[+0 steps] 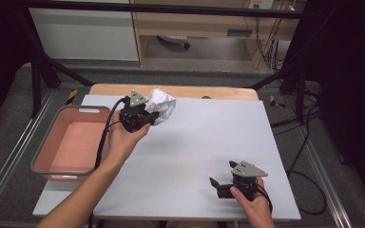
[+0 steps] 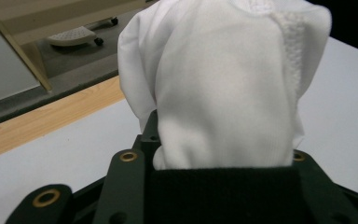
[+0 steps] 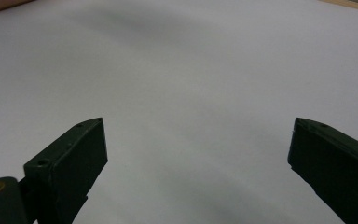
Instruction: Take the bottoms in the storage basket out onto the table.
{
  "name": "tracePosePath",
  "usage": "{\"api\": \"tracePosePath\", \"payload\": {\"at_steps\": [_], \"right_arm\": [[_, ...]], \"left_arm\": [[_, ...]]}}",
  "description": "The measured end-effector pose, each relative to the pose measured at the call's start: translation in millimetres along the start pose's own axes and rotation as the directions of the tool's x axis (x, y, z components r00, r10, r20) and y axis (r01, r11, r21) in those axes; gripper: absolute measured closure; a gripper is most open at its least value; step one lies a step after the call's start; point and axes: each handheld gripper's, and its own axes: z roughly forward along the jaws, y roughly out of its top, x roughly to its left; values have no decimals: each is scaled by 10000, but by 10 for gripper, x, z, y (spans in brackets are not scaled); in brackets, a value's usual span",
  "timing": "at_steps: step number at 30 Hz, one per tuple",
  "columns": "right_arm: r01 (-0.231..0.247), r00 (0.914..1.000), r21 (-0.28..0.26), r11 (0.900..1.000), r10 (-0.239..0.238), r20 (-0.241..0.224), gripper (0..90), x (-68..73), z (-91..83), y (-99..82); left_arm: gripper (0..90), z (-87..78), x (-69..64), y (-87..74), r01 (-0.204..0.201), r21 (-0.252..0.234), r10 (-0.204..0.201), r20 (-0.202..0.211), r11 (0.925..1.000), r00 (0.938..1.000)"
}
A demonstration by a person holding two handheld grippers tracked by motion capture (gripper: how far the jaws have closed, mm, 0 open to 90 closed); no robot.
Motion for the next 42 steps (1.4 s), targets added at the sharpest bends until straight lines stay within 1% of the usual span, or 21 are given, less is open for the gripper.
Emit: {"api": "tracePosePath", "payload": {"at_steps": [3, 8, 11, 14, 16, 18, 20, 24, 25, 29, 33, 37, 42], "right_arm": [[22, 10000, 0, 10000, -22, 5, 47, 3, -3, 2], [40, 10000, 3, 10000, -40, -33, 48, 1, 2, 8], [15, 10000, 25, 10000, -15, -10, 48, -3, 9, 8], [-20, 10000, -3, 10000, 20, -29, 47, -2, 2, 9], [33, 10000, 28, 10000, -33, -30, 47, 1, 2, 7], [23, 10000, 37, 10000, -23, -46, 48, 6, 5, 7], [43, 10000, 47, 10000, -43, -59, 48, 7, 6, 7], [28, 10000, 9, 10000, -28, -84, 48, 10, -3, 6], [36, 10000, 11, 10000, -36, -78, 48, 11, -4, 6], [64, 9999, 50, 10000, -63, -101, 48, 14, 6, 7], [22, 9999, 60, 10000, -21, -122, 48, 14, 9, 3], [22, 9999, 43, 10000, -22, -135, 48, 15, 3, 4], [28, 9999, 71, 10000, -27, -132, 47, 14, 10, -1]], "left_arm": [[603, 100, 13, -27, 6, 238, -2, -152, 9997, 9999], [604, 244, 1, -50, 13, 361, -3, -270, 9993, 9996], [603, 328, -44, -75, 65, 471, -59, -127, 9989, 9999], [603, 393, -107, -110, -115, 649, 114, 10, 9978, 9999], [603, 430, -151, -141, -36, 708, 25, 157, 9975, 9999], [603, 463, -193, -171, -70, 801, 50, 249, 9968, 9997], [603, 495, -238, -207, 23, 815, -51, 344, 9967, 9994], [603, 560, -335, -278, -54, 989, -1, 553, 9951, 9985], [603, 570, -354, -294, -126, 1046, 63, 607, 9944, 9981], [603, 607, -416, -358, -203, 1143, 122, 709, 9932, 9974], [603, 641, -461, -459, 37, 1264, -151, 888, 9920, 9959], [603, 642, -507, -517, -55, 1351, -81, 999, 9908, 9950], [602, 599, -565, -536, -264, 1368, 96, 1222, 9903, 9925]]}}
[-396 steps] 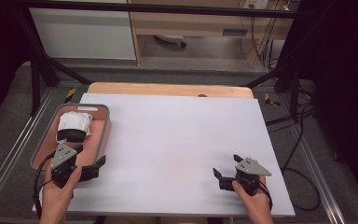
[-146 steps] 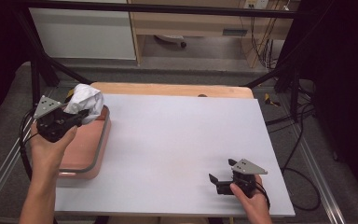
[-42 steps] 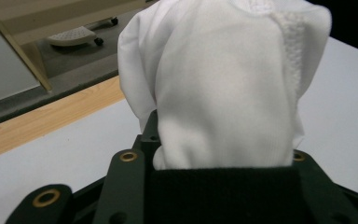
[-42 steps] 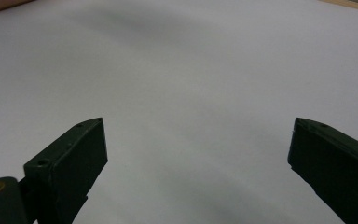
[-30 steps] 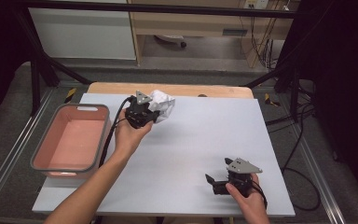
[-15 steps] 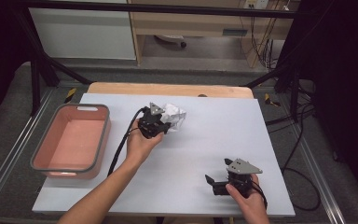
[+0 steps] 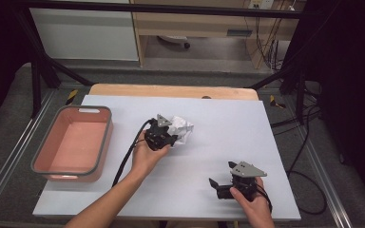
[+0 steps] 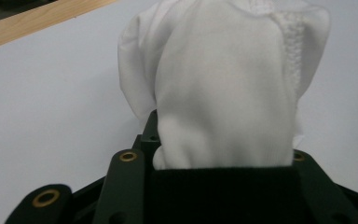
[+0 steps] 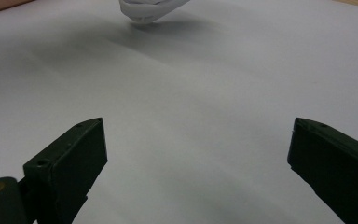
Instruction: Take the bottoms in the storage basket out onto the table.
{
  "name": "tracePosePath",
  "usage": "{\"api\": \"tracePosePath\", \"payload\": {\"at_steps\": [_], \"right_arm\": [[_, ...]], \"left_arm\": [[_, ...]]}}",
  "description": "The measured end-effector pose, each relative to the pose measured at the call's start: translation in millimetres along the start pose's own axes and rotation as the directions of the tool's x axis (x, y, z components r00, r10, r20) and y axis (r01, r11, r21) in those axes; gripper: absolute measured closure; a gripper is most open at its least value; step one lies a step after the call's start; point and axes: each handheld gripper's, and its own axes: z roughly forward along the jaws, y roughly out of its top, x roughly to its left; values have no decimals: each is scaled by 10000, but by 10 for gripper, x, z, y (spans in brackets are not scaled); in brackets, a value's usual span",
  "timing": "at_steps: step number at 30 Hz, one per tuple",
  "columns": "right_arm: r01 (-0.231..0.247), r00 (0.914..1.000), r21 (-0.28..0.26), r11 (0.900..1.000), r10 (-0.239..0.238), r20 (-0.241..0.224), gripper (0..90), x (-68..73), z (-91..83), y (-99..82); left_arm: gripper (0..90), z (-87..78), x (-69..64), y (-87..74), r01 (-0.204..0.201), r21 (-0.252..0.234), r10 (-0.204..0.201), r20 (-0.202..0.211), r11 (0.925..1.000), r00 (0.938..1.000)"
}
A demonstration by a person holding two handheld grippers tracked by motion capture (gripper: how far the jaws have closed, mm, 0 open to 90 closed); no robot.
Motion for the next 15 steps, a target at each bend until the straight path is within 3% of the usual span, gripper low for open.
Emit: {"api": "tracePosePath", "payload": {"at_steps": [3, 15], "right_arm": [[18, 10000, 34, 10000, -18, -30, 48, 5, 4, 0], [39, 10000, 47, 10000, -39, -63, 48, 10, 6, -2]], "left_arm": [[602, -25, -39, -27, -171, 79, 170, 97, 9998, 9998], [600, -41, -113, -164, -194, 175, 187, 414, 9997, 9990]]}}
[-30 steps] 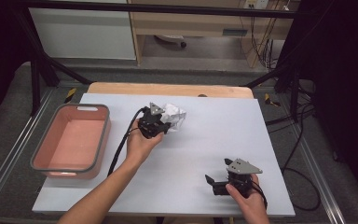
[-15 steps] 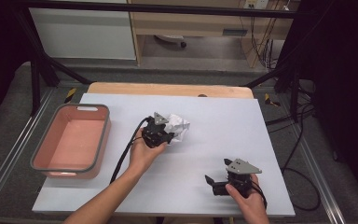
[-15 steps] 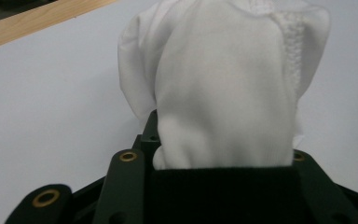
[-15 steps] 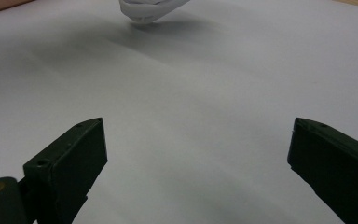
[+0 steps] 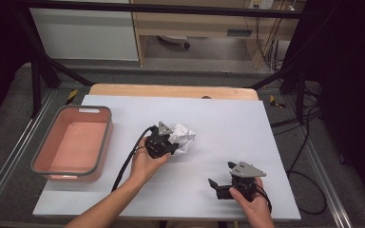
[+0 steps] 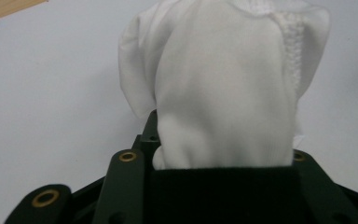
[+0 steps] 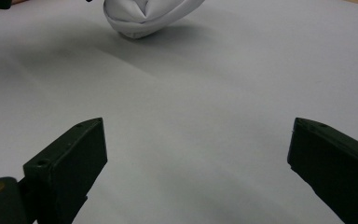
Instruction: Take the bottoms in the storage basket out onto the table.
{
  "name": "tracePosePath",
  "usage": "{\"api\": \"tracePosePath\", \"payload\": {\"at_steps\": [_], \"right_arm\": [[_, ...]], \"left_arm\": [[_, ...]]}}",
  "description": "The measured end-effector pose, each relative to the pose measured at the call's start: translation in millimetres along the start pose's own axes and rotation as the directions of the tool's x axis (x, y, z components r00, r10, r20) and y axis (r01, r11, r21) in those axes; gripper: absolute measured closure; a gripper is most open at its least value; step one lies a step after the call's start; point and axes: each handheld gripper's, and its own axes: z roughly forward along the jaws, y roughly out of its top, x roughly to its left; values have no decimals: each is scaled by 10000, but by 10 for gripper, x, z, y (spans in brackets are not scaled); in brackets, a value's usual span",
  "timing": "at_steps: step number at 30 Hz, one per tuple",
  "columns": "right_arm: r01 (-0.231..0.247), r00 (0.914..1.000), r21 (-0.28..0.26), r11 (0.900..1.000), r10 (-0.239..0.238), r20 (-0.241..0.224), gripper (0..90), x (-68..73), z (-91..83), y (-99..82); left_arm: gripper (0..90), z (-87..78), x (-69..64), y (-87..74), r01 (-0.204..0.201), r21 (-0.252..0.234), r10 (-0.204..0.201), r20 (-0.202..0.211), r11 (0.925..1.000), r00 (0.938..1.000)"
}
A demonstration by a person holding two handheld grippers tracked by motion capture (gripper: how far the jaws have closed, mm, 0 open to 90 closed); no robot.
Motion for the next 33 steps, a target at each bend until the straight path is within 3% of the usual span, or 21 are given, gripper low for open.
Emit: {"api": "tracePosePath", "payload": {"at_steps": [33], "right_arm": [[41, 10000, 58, 10000, -41, -47, 48, 9, 6, 1]], "left_arm": [[561, 162, -99, -114, -186, 257, 189, -99, 9995, 9998]]}}
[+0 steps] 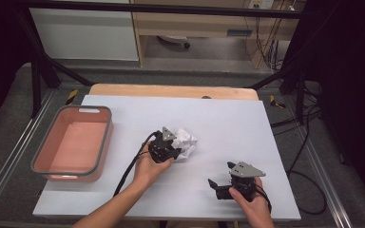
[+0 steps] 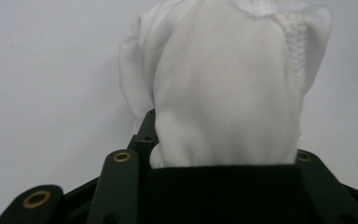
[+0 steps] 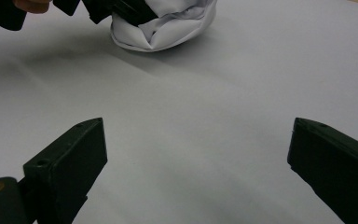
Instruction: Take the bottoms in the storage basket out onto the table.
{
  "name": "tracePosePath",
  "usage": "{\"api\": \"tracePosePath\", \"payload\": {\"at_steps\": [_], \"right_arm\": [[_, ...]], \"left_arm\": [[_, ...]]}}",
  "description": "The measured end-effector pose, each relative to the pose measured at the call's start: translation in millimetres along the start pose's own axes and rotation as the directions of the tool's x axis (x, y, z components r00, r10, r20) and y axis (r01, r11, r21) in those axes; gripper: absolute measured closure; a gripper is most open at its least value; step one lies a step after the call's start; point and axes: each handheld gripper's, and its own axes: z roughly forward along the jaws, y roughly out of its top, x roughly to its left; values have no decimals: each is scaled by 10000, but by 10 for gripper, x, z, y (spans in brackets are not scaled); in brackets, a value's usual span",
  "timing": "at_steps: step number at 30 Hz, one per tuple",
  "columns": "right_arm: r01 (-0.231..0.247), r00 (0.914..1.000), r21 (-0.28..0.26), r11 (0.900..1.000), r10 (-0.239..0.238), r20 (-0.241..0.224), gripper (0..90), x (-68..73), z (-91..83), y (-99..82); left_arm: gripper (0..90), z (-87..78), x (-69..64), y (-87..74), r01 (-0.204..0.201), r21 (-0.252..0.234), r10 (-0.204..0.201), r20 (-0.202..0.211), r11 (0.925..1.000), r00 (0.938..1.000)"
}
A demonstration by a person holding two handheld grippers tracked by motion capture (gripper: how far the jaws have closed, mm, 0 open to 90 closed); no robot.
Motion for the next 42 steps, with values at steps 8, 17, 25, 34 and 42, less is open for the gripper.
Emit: {"api": "tracePosePath", "payload": {"at_steps": [8, 17, 25, 34, 42], "right_arm": [[29, 10000, 4, 10000, -28, -20, 48, 0, 4, 0], [51, 9999, 75, 10000, -50, -100, 48, 9, 10, -1], [62, 9999, 109, 9999, -60, -145, 48, 10, 16, -4], [44, 9999, 131, 9999, -42, -144, 48, 7, 18, -7], [45, 10000, 146, 9999, -44, -86, 48, -2, 14, -18]], "left_arm": [[528, 23, -35, -8, -144, 2, 144, -93, 9999, 9999], [443, 37, -53, -5, 154, -18, -154, 84, 9999, 9998], [334, 52, -61, -11, 313, -156, -308, 311, 9994, 9990], [240, 83, -132, -20, 168, -181, -166, 121, 9997, 9998], [287, 88, -128, -8, 238, -181, -237, 38, 9996, 9997]]}}
